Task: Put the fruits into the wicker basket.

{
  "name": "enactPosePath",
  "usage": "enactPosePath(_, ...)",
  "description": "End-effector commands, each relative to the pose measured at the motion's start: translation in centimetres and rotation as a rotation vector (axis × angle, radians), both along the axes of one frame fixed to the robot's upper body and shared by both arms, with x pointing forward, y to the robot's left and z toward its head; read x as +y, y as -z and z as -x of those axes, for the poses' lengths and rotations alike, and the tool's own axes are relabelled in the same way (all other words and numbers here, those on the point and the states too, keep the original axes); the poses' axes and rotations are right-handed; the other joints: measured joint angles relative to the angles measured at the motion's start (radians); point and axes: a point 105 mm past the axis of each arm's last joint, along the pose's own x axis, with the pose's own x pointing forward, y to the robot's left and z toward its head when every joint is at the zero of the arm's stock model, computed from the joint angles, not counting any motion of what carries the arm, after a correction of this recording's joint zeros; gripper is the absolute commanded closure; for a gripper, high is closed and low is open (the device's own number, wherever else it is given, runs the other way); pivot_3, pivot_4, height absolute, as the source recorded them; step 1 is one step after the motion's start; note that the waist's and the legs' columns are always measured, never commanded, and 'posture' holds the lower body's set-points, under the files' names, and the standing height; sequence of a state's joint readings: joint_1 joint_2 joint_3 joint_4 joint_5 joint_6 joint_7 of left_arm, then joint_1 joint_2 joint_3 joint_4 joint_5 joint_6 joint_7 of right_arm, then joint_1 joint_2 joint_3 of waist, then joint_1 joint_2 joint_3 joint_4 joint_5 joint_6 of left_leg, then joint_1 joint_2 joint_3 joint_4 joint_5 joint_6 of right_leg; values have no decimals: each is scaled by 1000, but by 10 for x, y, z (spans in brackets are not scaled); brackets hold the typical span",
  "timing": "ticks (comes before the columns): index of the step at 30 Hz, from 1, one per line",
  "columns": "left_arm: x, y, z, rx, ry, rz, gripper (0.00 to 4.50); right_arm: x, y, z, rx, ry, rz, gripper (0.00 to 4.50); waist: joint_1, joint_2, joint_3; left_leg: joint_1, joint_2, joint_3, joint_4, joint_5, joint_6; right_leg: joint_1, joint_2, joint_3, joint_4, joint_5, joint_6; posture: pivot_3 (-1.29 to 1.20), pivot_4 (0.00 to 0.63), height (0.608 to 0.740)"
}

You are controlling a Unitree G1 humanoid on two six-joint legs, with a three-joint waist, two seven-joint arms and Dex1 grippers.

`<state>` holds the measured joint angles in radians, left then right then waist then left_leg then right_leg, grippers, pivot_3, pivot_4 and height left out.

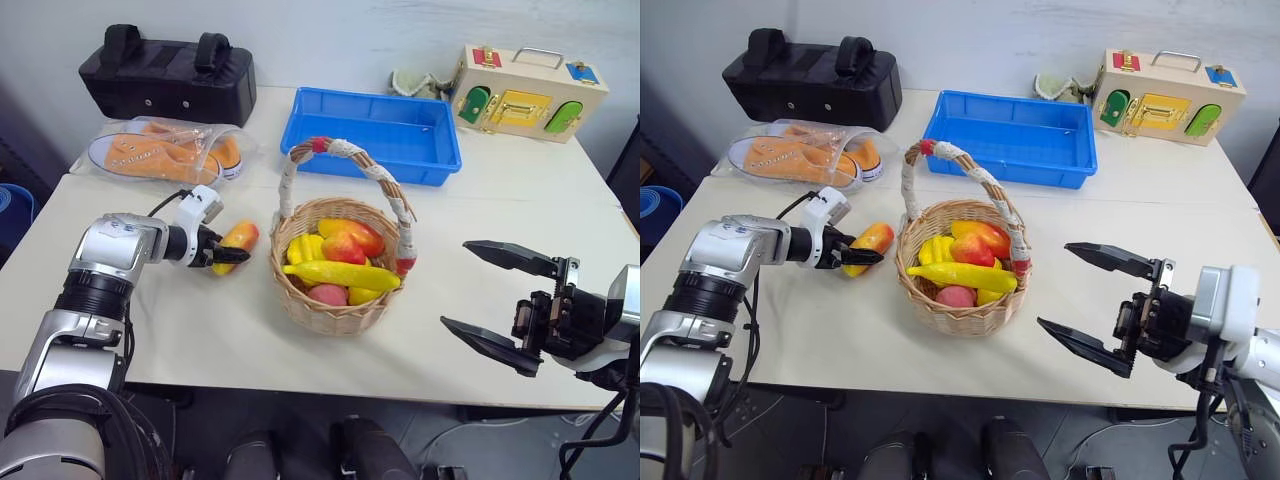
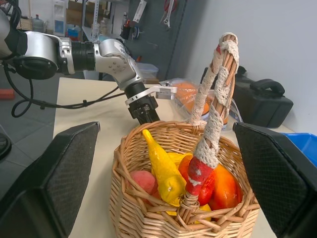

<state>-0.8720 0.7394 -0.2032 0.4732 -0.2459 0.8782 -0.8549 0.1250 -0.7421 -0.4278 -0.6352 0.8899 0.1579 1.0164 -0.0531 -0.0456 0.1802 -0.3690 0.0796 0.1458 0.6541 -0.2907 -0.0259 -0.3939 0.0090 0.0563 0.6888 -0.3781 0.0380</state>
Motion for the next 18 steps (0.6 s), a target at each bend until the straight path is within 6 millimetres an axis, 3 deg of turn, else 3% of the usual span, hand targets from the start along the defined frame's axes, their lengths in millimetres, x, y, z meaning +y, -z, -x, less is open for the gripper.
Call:
enactPosePath(1,14,-11,-4,-86,-9,-36,2374,-4,-4,2,-23,8,21,0,0,0,0,0,0,0,0,0,0,0,0,0,0,0,0,0,150,740)
enactPosePath(5,30,-42,4,-254,75,59,2511,-7,0,0,-6,23,20,0,-4,0,0,0,0,0,0,0,0,0,0,0,0,0,0,0,150,740)
enactPosePath(8,31,-75,34,-475,328,86,2511,-10,5,1,12,36,20,0,-5,0,0,0,1,1,-1,0,0,-1,0,0,1,0,0,0,150,740)
enactPosePath(10,20,-100,61,-630,527,183,2511,-12,7,1,20,46,19,0,-2,0,0,0,1,0,-2,0,-1,-1,0,-1,0,0,0,0,150,740)
enactPosePath(12,14,-102,74,-639,623,133,2511,-14,10,1,28,56,21,0,8,0,0,-1,1,0,0,0,0,0,-1,-1,-1,0,0,0,150,740)
enactPosePath(16,-36,-91,92,-559,867,-8,2511,-15,13,-1,34,60,18,0,23,0,0,0,0,-1,2,-1,2,4,-1,-1,-4,0,0,0,150,740)
enactPosePath(18,-63,-98,86,-550,832,53,2511,-14,14,-1,34,59,16,0,28,0,0,0,-1,-1,2,-1,3,5,-1,-1,-4,0,0,0,150,740)
